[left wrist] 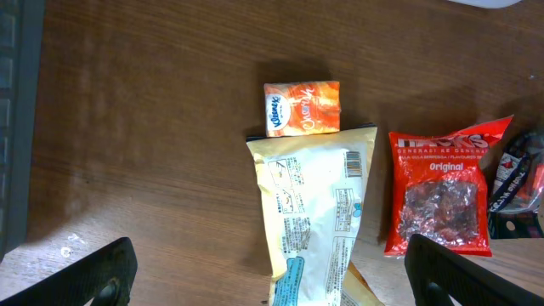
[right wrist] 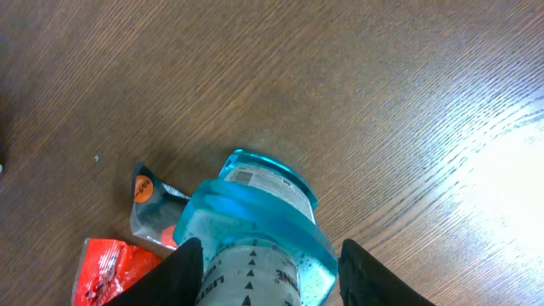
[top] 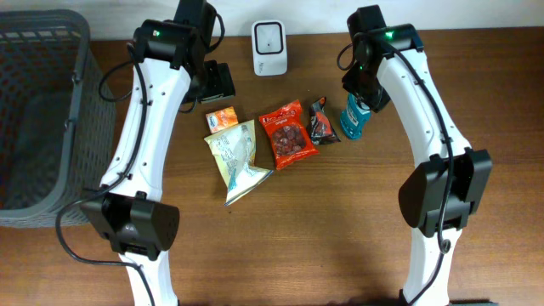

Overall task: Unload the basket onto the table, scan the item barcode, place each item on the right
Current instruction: 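Close the right gripper around the blue Listerine bottle, then lift the bottle with the right gripper and hold it before the scanner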

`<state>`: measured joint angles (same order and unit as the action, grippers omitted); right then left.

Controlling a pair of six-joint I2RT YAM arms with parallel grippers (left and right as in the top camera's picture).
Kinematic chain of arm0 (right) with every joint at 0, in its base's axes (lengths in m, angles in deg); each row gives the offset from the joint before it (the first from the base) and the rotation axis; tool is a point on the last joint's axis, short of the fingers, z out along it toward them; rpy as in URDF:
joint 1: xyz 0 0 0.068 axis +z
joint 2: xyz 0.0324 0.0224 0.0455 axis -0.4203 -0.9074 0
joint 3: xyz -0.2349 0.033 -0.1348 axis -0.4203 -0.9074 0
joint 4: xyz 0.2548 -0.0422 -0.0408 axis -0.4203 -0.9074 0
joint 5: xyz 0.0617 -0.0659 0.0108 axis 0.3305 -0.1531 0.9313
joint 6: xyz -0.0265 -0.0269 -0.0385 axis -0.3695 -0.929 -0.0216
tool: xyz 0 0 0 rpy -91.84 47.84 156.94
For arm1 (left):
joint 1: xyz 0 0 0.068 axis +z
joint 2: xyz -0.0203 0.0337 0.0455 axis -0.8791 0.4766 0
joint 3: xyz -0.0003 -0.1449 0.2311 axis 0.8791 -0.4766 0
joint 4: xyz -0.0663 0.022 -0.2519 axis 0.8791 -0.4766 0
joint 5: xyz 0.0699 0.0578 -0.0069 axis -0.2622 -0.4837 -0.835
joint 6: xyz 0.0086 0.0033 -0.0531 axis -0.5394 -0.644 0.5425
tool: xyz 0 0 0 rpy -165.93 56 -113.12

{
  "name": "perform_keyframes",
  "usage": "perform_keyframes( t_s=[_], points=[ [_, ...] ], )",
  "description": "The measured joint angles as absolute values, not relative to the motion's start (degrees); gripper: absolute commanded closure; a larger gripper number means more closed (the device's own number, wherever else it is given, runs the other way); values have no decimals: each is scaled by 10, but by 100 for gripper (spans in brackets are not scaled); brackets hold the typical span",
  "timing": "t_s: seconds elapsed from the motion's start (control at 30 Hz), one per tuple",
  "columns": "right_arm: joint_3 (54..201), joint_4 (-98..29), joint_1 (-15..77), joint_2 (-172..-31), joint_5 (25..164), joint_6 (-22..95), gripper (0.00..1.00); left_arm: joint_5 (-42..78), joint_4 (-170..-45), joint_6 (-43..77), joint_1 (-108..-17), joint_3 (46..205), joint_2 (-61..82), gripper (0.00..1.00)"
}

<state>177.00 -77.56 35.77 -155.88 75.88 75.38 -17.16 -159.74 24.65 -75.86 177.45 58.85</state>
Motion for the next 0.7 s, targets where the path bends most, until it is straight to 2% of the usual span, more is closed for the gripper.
perform_keyframes(
  t_s=[0.13,0.23,0.43,0.53,0.63,0.7],
  points=[
    [1770,-776,358,-1559,770,749,56,-172,-1598,247,-759,1775,589,1],
    [1770,-775,358,-1559,777,750,72,-172,-1598,247,-759,1775,589,1],
    [1770,-770,358,-1559,774,732,78,-172,-1597,247,-759,1775,589,1],
    [1771,-752,358,-1559,778,678,78,-172,-1598,247,-759,1775,589,1],
    [1771,-730,358,-1559,788,556,78,-172,-1597,247,-759,1775,589,1],
    [1771,-716,358,-1559,794,472,81,-172,-1598,247,-759,1775,589,1]
  ],
)
